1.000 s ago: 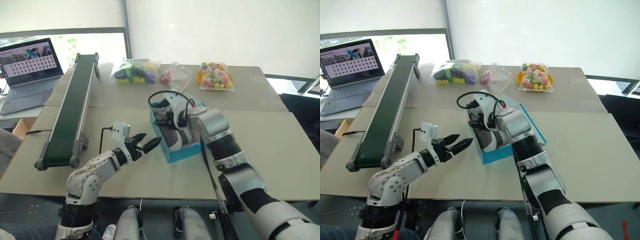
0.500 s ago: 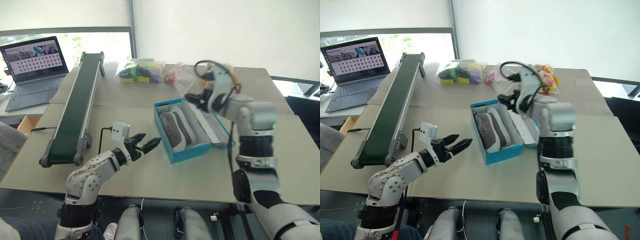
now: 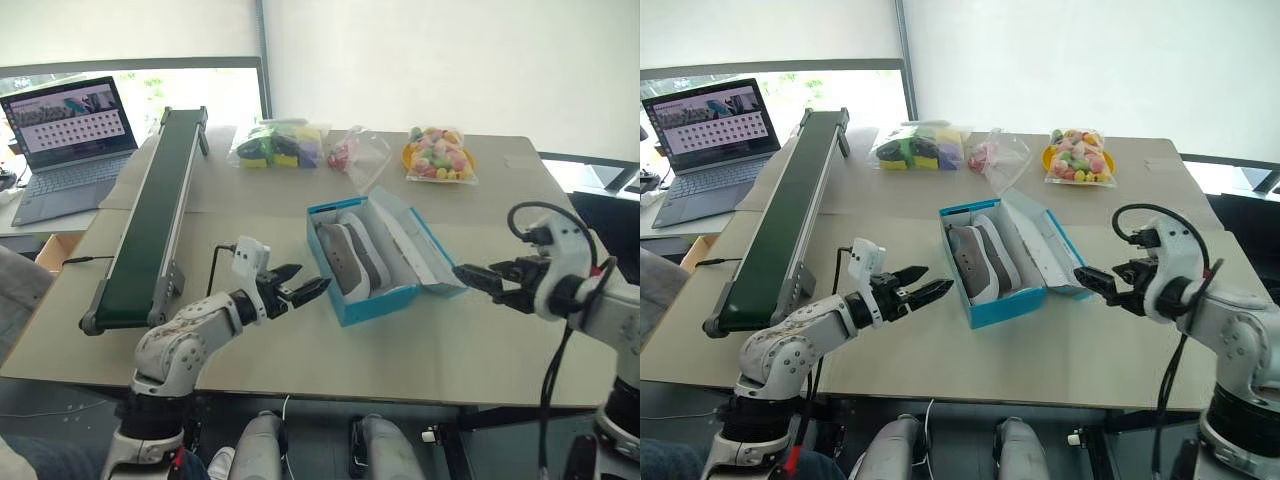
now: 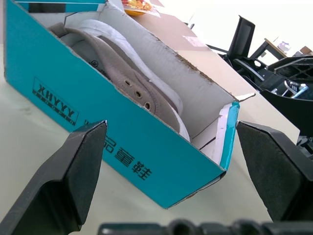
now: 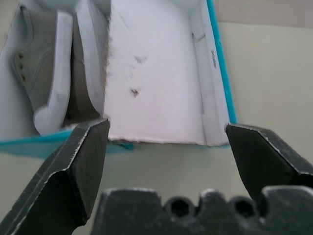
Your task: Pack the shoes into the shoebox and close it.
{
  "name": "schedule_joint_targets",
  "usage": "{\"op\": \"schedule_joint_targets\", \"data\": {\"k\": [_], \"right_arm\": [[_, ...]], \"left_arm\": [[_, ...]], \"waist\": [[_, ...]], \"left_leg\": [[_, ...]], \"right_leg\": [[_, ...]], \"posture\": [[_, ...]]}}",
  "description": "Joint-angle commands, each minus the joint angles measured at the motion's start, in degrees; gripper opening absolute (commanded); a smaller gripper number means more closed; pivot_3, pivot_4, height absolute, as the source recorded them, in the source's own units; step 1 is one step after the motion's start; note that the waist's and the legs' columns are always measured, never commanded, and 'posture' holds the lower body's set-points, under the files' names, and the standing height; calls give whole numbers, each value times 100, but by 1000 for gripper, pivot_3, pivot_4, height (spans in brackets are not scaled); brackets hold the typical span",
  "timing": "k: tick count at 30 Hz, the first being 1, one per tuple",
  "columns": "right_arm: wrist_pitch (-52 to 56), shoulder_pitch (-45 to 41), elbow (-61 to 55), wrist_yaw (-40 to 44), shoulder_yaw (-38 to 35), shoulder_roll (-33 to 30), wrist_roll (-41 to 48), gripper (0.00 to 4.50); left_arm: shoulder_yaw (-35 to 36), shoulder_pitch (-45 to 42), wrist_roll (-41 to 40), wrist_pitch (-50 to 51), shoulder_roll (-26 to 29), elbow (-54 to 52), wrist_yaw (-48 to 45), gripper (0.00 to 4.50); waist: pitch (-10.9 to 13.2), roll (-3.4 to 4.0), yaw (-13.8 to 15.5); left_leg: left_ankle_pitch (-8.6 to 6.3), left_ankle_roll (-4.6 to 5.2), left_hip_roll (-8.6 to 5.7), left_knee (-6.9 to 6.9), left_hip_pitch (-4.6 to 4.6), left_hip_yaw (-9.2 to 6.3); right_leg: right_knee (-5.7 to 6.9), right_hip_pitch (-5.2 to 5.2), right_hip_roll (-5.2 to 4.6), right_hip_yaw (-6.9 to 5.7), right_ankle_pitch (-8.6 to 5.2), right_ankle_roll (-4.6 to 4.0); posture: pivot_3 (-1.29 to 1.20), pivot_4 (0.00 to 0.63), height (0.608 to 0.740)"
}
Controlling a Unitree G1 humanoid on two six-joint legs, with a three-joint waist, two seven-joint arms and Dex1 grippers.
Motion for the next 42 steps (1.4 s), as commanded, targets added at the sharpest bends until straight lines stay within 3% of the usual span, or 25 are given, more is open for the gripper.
{"op": "schedule_joint_targets", "data": {"k": [1,12,17,22,26,28,31,42], "right_arm": [[-241,283,-197,-134,453,-196,-115,4444],[-420,294,-22,-864,726,375,-379,4444],[-329,405,6,-1062,633,543,-425,3109],[-351,530,179,-1182,804,515,-557,1204],[-369,421,568,-1359,956,714,-680,51],[-321,141,950,-1567,699,1153,-706,51],[-358,-592,1849,-2189,-461,2162,-771,51],[-483,-1859,3284,-3289,-2773,3298,-589,51]], "left_arm": [[-40,-141,18,15,32,-3,-145,4500],[-33,-268,35,20,49,111,-221,4500],[-17,-293,23,22,42,126,-222,4500],[-19,-311,25,17,26,144,-217,4500],[-39,-309,30,19,10,152,-218,4500],[-41,-318,32,17,3,165,-220,4500],[-61,-340,40,12,-24,183,-217,4500],[-199,-328,287,-238,114,103,-449,4500]], "waist": [[1,-2,-15],[3,-5,13],[3,-5,15],[3,-5,17],[3,-5,11],[3,-5,4],[3,-6,-28],[0,2,3]], "left_leg": [[0,0,-1,0,3,-1],[-1,1,-54,1,0,-44],[0,2,-57,2,-3,-46],[0,2,-59,3,-3,-49],[0,2,-58,3,-2,-49],[0,2,-58,3,-1,-50],[0,2,-60,9,1,-59],[1,4,-66,12,-10,-43]], "right_leg": [[-2,3,0,1,0,0],[-14,15,-21,3,1,11],[-14,15,-23,3,2,16],[-14,16,-23,2,3,17],[-14,16,-22,2,3,17],[-13,16,-21,3,3,17],[-11,15,-13,6,6,21],[-2,15,-6,6,21,49]], "posture": [[0,150,707],[0,150,707],[0,150,707],[0,150,707],[0,150,707],[0,150,707],[0,150,707],[0,150,707]]}}
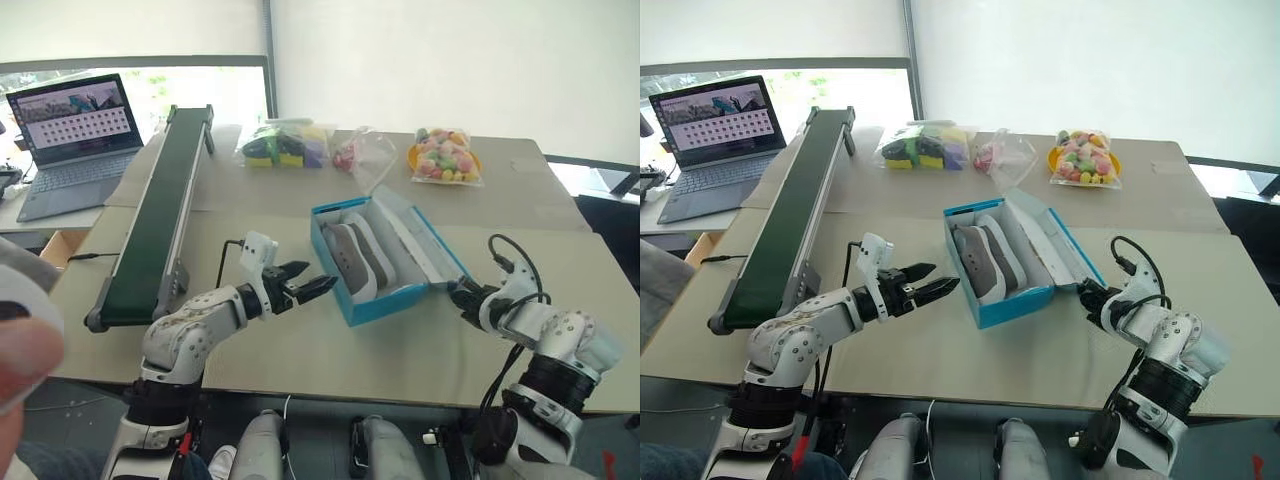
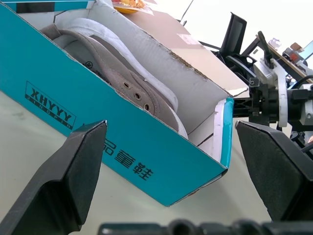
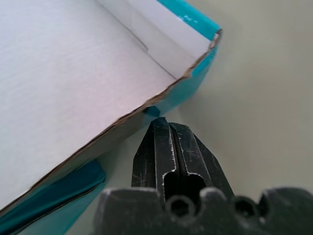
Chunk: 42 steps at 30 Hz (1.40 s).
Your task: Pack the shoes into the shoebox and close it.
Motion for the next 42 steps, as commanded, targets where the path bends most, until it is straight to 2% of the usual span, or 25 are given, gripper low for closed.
{"op": "schedule_joint_targets", "data": {"k": [1,5,12,17,21,24,28,34,37,39,42], "right_arm": [[-184,-366,158,-291,-696,185,244,51],[-488,-664,449,-639,-1253,537,435,51],[-1818,-1022,1420,-1022,-1980,1064,1253,51],[-2965,-1004,1949,-816,-1798,1014,1645,51],[-4079,-907,1829,-165,-1347,1008,1787,51],[-4432,-751,1517,282,-844,998,1815,51],[-4678,-592,647,972,-248,1069,2318,51],[-4318,-389,-898,1625,874,1131,3310,51],[-3802,-324,-1527,2035,2122,723,3140,51],[-3460,-334,-1747,2391,3437,67,2453,51],[-3487,-429,-1602,2623,4479,-483,1797,51]], "left_arm": [[-60,-67,143,-206,166,-256,-250,4500],[-39,-104,193,-207,318,-314,-400,4500],[-13,-177,267,-201,388,-277,-514,4500],[-41,-202,291,-161,391,-296,-572,4500],[-60,-211,295,-133,396,-296,-606,4500],[-50,-219,287,-100,411,-311,-604,4500],[-34,-203,265,-49,435,-355,-588,4500],[-63,-156,257,26,380,-421,-539,4500],[-97,-166,272,36,346,-422,-520,4500],[-116,-186,276,45,331,-421,-521,4500],[-119,-201,279,46,319,-416,-514,4500]], "waist": [[-1,2,-7],[-2,6,-46],[0,11,-128],[0,11,-156],[4,17,-165],[5,19,-160],[15,36,-157],[20,44,-155],[24,50,-159],[25,51,-161],[23,48,-153]], "left_leg": [[0,0,0,0,2,0],[0,0,4,-1,6,-2],[0,0,4,-1,5,-3],[0,0,3,0,10,-5],[0,0,2,-1,14,-13],[0,0,3,-2,14,-19],[1,2,3,-4,13,-27],[0,0,5,-4,16,-40],[0,0,6,-5,16,-40],[0,0,5,-5,15,-39],[0,-1,5,-5,21,-39]], "right_leg": [[3,0,0,0,-1,-2],[9,-1,4,0,-5,-10],[9,-1,6,2,4,7],[8,3,7,8,3,4],[9,5,9,14,-1,-2],[9,4,11,14,1,1],[9,1,13,17,5,8],[12,0,14,19,2,3],[12,-1,15,21,0,-1],[12,-2,13,22,-11,-19],[11,1,10,20,-16,-27]], "posture": [[0,150,707],[0,150,707],[0,150,707],[0,150,707],[0,150,707],[0,150,707],[0,150,707],[0,150,707],[0,150,707],[0,150,707],[0,150,707]]}}
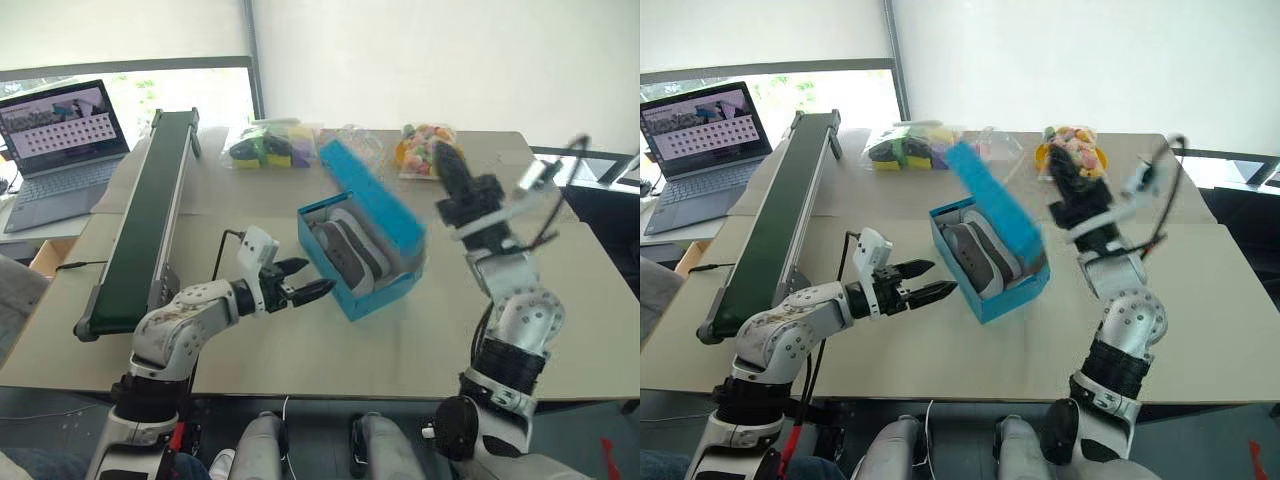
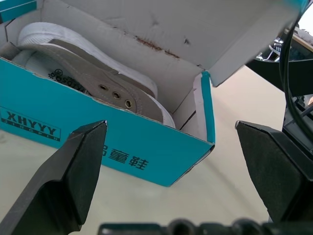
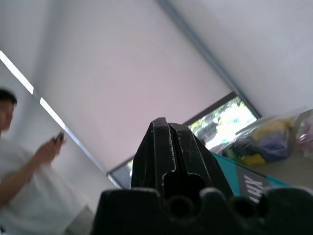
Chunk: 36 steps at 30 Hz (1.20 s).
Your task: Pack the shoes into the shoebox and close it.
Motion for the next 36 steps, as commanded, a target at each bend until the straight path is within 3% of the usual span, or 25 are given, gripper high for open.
{"op": "schedule_joint_targets", "data": {"k": [1,6,11,17,27,36], "right_arm": [[15,-113,65,319,1053,-332,-691,51],[-657,-697,1767,224,2077,-493,-2179,51],[-1383,-1028,3261,315,2321,-258,-2881,51],[-1694,-1043,4132,400,2504,-70,-3442,51],[-1592,-982,3817,336,2310,70,-3626,51],[-612,-780,1552,450,943,-248,-2296,51]], "left_arm": [[2,-71,-25,5,-22,-201,4,4500],[11,-7,-32,27,-42,-284,85,4500],[159,159,-46,26,20,-466,232,4500],[301,346,-55,36,72,-665,399,4500],[465,522,-85,-94,-37,-772,614,4500],[615,556,-17,-243,-92,-797,758,4500]], "waist": [[-2,-4,23],[-1,-5,72],[0,-6,95],[-2,-8,71],[-6,-12,21],[-4,-11,89]], "left_leg": [[0,0,1,0,1,-1],[0,0,-7,1,-7,4],[1,1,-6,0,-21,36],[1,2,-2,1,-12,41],[0,-1,2,1,15,42],[0,-1,0,1,-11,45]], "right_leg": [[0,0,1,-1,-1,-2],[-4,1,-8,-6,0,0],[-9,-7,-1,-8,10,20],[-2,-2,4,-8,19,37],[6,13,3,-3,0,4],[1,-4,0,-5,14,26]], "posture": [[0,150,707],[0,150,707],[0,150,707],[0,150,707],[0,150,707],[0,150,707]]}}
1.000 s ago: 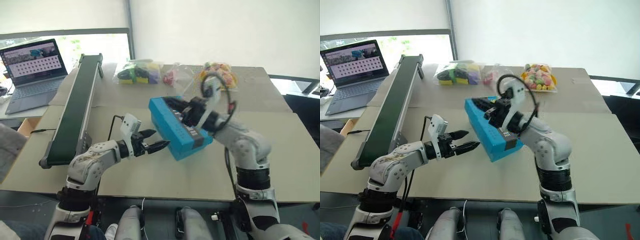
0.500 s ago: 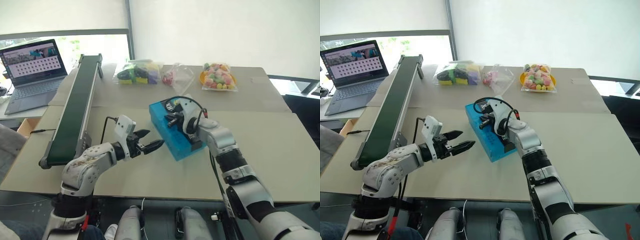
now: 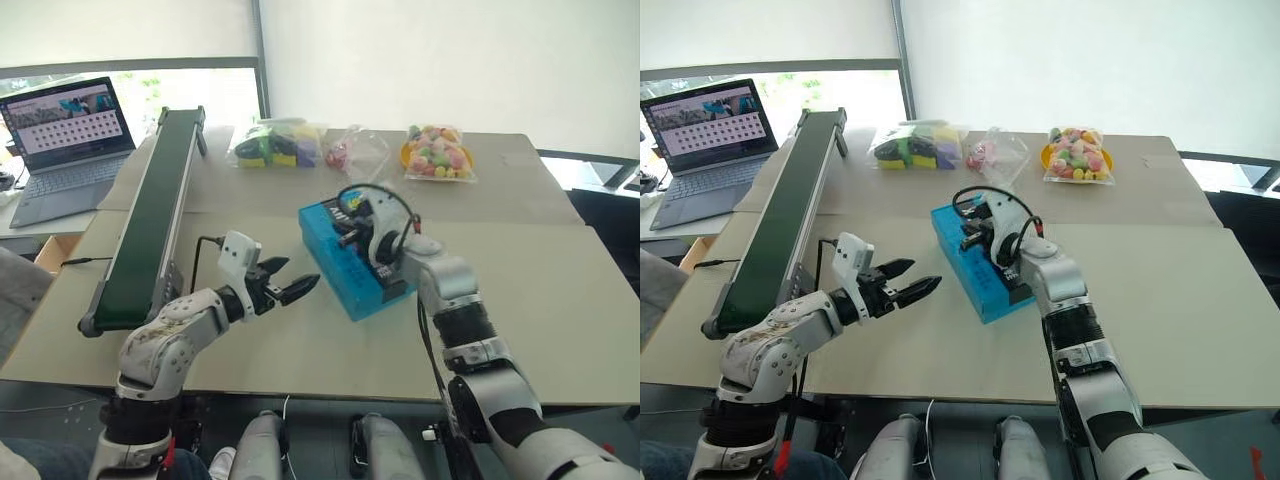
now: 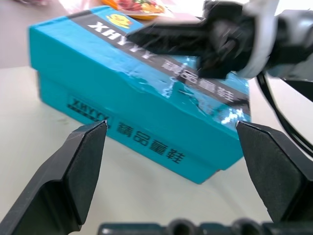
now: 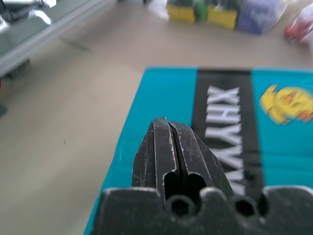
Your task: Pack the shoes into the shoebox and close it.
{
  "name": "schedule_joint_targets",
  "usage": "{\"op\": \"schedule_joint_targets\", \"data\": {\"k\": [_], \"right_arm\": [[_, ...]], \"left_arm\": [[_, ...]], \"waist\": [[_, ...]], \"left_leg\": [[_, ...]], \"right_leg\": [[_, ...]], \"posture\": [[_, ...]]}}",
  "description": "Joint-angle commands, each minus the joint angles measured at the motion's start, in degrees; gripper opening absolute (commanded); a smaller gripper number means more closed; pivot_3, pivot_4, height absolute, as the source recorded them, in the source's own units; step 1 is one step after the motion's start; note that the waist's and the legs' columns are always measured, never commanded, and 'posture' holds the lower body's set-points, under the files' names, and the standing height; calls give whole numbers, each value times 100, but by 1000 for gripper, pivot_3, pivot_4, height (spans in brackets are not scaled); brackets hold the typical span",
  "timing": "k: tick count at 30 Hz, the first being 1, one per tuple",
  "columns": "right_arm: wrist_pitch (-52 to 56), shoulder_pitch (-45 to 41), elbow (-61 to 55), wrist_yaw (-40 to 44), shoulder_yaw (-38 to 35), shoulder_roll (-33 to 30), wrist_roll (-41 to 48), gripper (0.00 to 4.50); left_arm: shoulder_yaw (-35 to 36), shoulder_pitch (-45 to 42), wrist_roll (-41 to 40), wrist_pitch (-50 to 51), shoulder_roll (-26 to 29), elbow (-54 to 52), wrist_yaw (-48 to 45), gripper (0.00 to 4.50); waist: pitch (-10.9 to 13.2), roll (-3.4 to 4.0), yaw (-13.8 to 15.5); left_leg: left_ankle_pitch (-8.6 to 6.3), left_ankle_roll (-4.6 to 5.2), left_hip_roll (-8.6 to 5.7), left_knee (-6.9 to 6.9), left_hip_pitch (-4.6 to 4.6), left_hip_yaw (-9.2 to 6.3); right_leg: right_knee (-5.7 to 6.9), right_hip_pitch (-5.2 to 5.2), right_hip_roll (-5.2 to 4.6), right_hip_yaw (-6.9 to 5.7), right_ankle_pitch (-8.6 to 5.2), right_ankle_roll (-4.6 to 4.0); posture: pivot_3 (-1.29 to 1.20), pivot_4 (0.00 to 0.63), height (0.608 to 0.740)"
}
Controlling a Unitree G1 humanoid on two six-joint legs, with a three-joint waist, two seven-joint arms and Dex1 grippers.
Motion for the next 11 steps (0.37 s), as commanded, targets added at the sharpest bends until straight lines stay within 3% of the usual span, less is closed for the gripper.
{"op": "schedule_joint_targets", "data": {"k": [1,11], "right_arm": [[491,96,-1153,259,-693,-150,888,51],[464,500,-1156,261,-468,-520,640,51]], "left_arm": [[101,-8,-31,-184,-29,-251,9,4500],[191,-85,-154,-300,-198,-122,-6,4500]], "waist": [[0,0,12],[0,0,15]], "left_leg": [[0,0,0,0,-1,1],[0,0,1,0,4,6]], "right_leg": [[-2,0,0,0,-1,-1],[0,-1,-1,2,-14,-24]], "posture": [[0,150,707],[0,150,707]]}}
